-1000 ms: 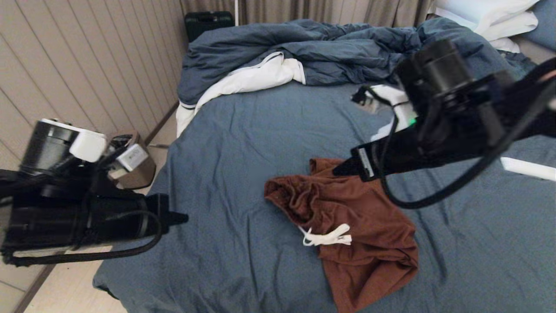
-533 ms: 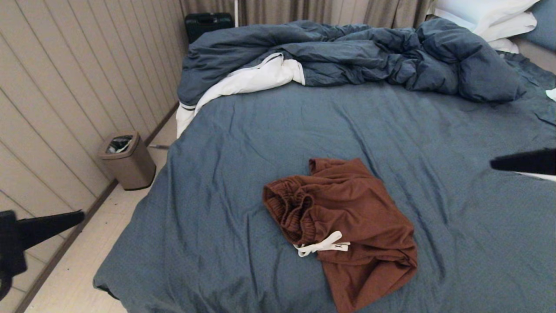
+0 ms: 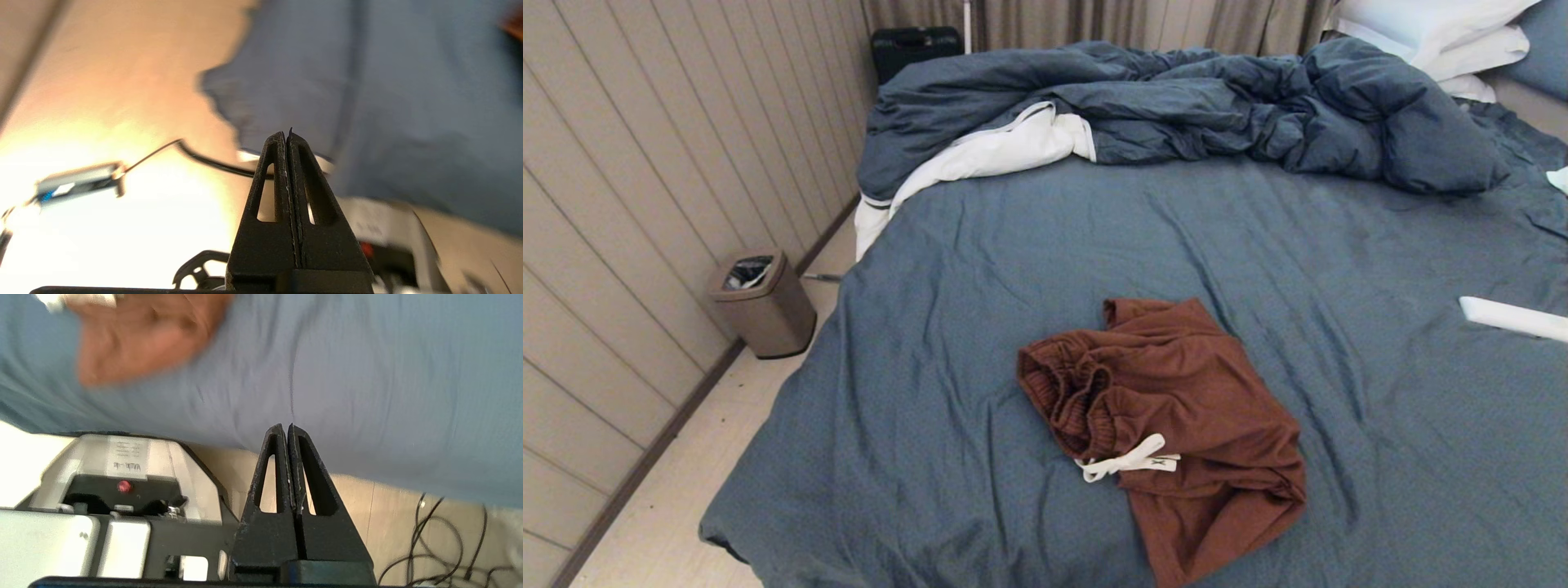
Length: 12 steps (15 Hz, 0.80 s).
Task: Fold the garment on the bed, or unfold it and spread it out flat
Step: Unford the brown shorts
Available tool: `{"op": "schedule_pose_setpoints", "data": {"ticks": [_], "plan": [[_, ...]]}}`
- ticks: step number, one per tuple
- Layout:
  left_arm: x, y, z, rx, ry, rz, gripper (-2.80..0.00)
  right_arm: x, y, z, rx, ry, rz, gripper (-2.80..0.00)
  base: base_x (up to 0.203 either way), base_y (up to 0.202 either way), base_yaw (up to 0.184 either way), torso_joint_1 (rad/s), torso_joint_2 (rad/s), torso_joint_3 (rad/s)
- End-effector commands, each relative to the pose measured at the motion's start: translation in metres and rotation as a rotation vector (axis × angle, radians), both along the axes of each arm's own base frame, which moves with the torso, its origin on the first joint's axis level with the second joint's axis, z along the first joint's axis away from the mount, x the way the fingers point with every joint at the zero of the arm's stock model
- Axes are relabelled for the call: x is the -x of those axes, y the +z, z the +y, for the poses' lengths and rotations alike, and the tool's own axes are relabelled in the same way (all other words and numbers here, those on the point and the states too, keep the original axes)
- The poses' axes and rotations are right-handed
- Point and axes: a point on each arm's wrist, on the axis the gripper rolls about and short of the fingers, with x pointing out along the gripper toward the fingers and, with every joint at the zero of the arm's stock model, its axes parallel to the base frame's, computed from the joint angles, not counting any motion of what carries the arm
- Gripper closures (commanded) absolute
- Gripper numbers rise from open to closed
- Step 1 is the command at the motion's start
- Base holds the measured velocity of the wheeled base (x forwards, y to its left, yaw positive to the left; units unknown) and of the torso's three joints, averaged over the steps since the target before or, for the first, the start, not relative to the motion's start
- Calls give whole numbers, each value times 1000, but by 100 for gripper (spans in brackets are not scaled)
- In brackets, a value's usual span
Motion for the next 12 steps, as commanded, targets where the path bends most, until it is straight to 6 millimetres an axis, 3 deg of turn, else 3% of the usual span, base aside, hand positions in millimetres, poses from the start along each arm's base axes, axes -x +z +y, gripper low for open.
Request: {"op": "schedule_pose_setpoints", "data": {"ticks": [1,4,7,10,12], "plan": [[5,-9,0,-3,127,2,0,29,-40,-3,-26,-49,-51,0,0,0,0,0,0,0],[13,-31,0,-68,208,-21,0,24,-64,-3,-120,-159,26,0,0,0,0,0,0,0],[19,-59,-3,-189,268,-51,0,26,-58,-5,-108,-231,-5,0,0,0,0,0,0,0],[17,-96,-6,-237,173,-108,0,30,-61,-8,-75,-308,32,0,0,0,0,0,0,0],[14,-109,-9,-208,47,-185,0,35,-55,-8,-99,-318,29,0,0,0,0,0,0,0]]}}
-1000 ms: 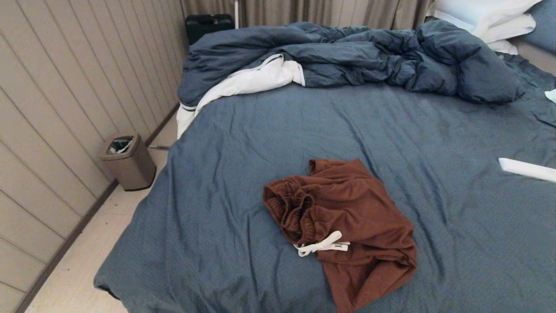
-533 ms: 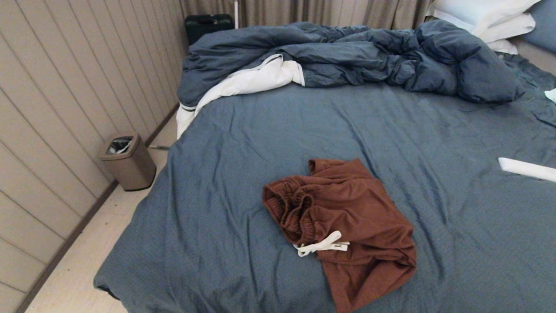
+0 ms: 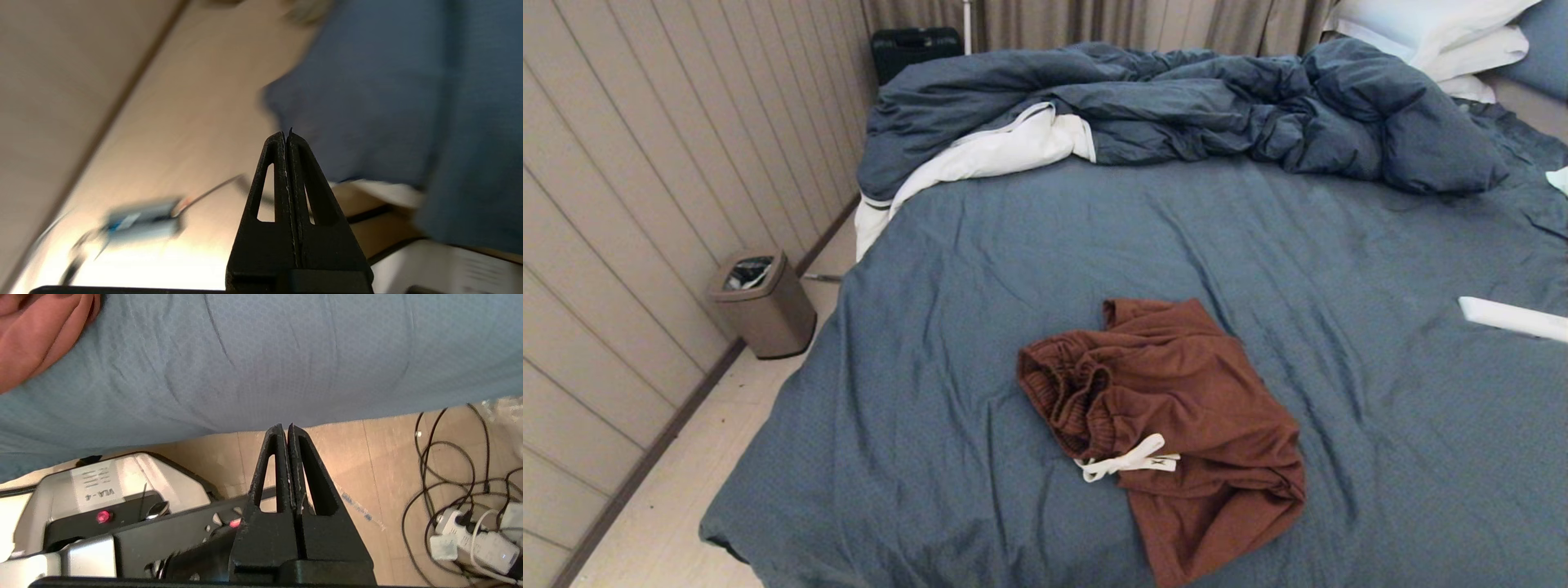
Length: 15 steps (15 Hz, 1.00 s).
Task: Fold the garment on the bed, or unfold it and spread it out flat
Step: Unford the brown shorts
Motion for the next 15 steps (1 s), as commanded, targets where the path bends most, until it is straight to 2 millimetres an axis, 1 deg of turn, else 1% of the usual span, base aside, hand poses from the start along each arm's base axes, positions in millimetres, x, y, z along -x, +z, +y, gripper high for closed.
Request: {"op": "schedule_pose_setpoints", "data": {"ticks": [1,2,3,4,6,8,9,11,12,13,14,15], "plan": [[2,-21,-3,32,-144,-30,0,5,8,0,-1,-10,1,0,0,0,0,0,0,0],[1,-22,-5,37,-220,-30,0,10,9,0,4,-25,19,0,0,0,0,0,0,0],[1,-21,-5,21,-226,-28,0,15,9,3,11,-48,15,0,0,0,0,0,0,0],[-1,-21,-5,19,-225,-10,0,25,6,5,27,-40,-16,0,0,0,0,0,0,0],[0,-21,-5,15,-225,-23,0,45,-6,7,61,-9,-58,0,0,0,0,0,0,0],[9,-24,-5,3,-223,-122,0,51,-22,8,79,10,-103,0,0,0,0,0,0,0],[12,-27,-4,-7,-219,-157,0,44,-24,8,86,14,-158,0,0,0,0,0,0,0],[11,-29,-4,-34,-228,-173,0,23,-26,8,101,17,-283,0,0,0,0,0,0,0],[11,-29,-4,-54,-231,-167,0,11,-32,8,127,25,-324,0,0,0,0,0,0,0],[10,-30,-4,-70,-236,-169,0,-5,-46,8,169,34,-351,0,0,0,0,0,0,0],[9,-30,-5,-69,-243,-190,0,-19,-53,8,216,35,-450,0,0,0,0,0,0,0],[8,-30,-5,-65,-247,-198,0,-26,-54,8,257,29,-559,0,0,0,0,0,0,0]]}}
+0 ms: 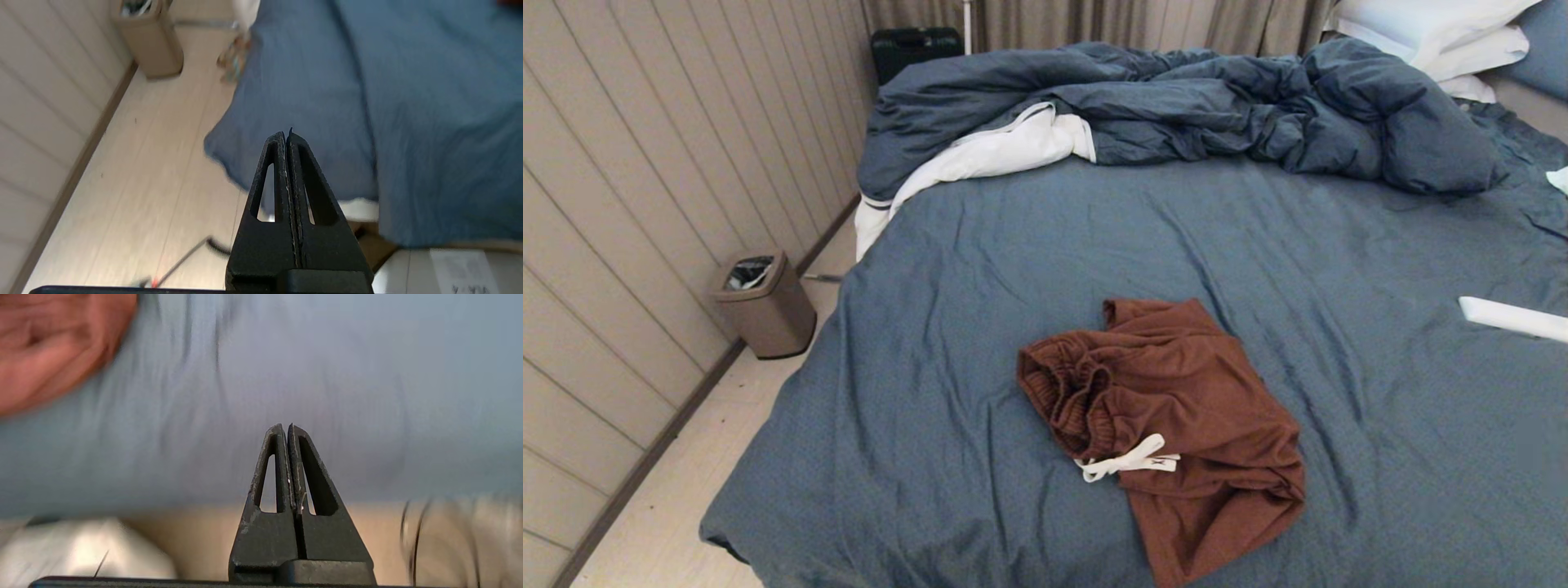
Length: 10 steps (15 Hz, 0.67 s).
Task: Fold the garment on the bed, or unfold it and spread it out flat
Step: Unford the brown shorts
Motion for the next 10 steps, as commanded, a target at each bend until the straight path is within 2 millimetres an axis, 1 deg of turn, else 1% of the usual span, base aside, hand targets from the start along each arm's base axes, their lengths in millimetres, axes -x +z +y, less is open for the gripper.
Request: {"op": "schedule_pose_setpoints", "data": {"ticks": [1,2,3,5,6,7,10], "plan": [[-3,-2,0,13,-1,-41,0,-15,3,0,52,1,-285,0,0,0,0,0,0,0],[-5,1,0,25,-3,-110,0,-16,1,1,51,24,-304,0,0,0,0,0,0,0],[-7,-2,0,42,-2,-111,0,-16,1,1,33,45,-305,0,0,0,0,0,0,0],[-7,-2,0,47,-2,-111,0,-17,-3,3,-1,141,-275,0,0,0,0,0,0,0],[-7,-2,0,48,0,-111,0,-18,-12,4,-11,188,-189,0,0,0,0,0,0,0],[-7,-2,0,50,0,-107,0,-18,-18,4,-19,198,-124,0,0,0,0,0,0,0],[-7,-3,0,45,-2,-101,0,-18,-15,5,-17,210,-166,0,0,0,0,0,0,0]]}}
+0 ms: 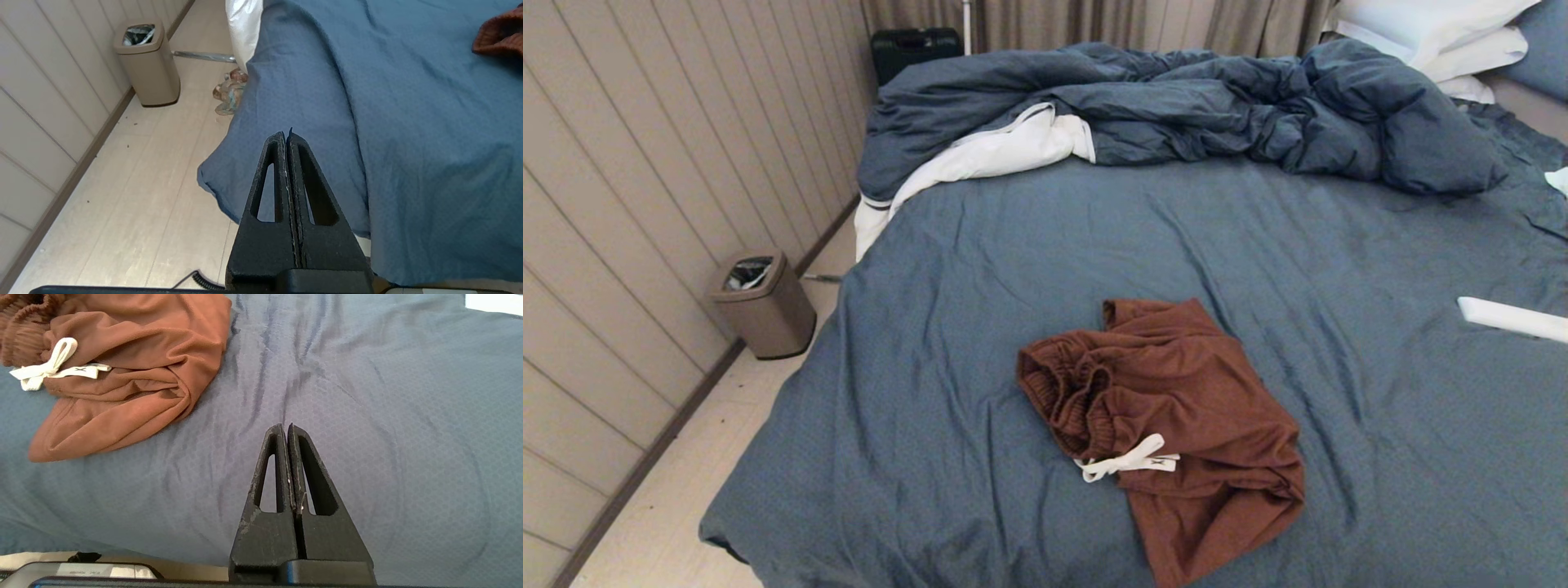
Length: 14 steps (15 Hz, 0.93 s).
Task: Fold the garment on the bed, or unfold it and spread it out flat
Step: Unford the brown shorts
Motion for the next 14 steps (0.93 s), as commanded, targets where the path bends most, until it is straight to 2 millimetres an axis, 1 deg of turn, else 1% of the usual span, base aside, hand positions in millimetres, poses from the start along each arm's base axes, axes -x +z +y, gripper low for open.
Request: {"op": "schedule_pose_setpoints", "data": {"ticks": [1,14], "plan": [[0,0,0,5,1,0,0,0,0,0,-2,-2,4,0,0,0,0,0,0,0],[0,1,0,44,6,-6,0,0,0,0,-5,-9,2,0,0,0,0,0,0,0]]}}
